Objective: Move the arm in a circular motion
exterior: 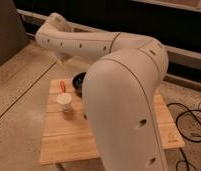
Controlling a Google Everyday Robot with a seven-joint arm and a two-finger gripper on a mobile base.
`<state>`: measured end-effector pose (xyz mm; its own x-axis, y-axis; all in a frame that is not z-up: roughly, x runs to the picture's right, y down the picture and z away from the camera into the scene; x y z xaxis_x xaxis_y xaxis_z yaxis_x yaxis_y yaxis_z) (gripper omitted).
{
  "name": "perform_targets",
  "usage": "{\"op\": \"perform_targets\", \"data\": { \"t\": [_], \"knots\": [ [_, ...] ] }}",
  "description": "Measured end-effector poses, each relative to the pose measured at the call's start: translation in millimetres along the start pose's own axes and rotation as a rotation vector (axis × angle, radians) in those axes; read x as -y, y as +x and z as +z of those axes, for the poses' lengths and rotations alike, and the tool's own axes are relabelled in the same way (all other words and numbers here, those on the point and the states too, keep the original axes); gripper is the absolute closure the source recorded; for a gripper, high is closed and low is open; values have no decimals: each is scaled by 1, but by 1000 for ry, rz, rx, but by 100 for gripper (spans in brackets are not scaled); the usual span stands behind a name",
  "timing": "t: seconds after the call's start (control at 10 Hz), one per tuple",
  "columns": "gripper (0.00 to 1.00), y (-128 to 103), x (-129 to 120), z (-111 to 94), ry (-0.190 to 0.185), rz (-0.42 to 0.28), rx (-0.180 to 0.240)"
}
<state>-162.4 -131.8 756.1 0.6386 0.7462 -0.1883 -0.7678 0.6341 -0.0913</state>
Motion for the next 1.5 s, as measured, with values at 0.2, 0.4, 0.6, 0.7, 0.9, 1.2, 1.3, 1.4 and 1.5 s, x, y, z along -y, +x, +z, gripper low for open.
{"op": "perform_targets", "data": {
  "t": [0.2, 0.4, 0.6, 0.7, 0.9, 1.2, 1.3, 1.4, 1.5],
  "knots": [
    [35, 35, -51, -6, -44, -172, -18],
    [35, 65, -77, -11, -94, -241, -37],
    [35, 100, -100, -23, -186, -264, -59],
    [35, 117, -104, -31, -230, -257, -64],
    [35, 138, -106, -41, -284, -246, -66],
    [35, 141, -10, -52, -233, -52, -11],
    [35, 140, 38, -55, -193, 51, 15],
    [35, 139, 69, -55, -163, 117, 26],
    [35, 138, 115, -55, -118, 213, 38]
  ]
}}
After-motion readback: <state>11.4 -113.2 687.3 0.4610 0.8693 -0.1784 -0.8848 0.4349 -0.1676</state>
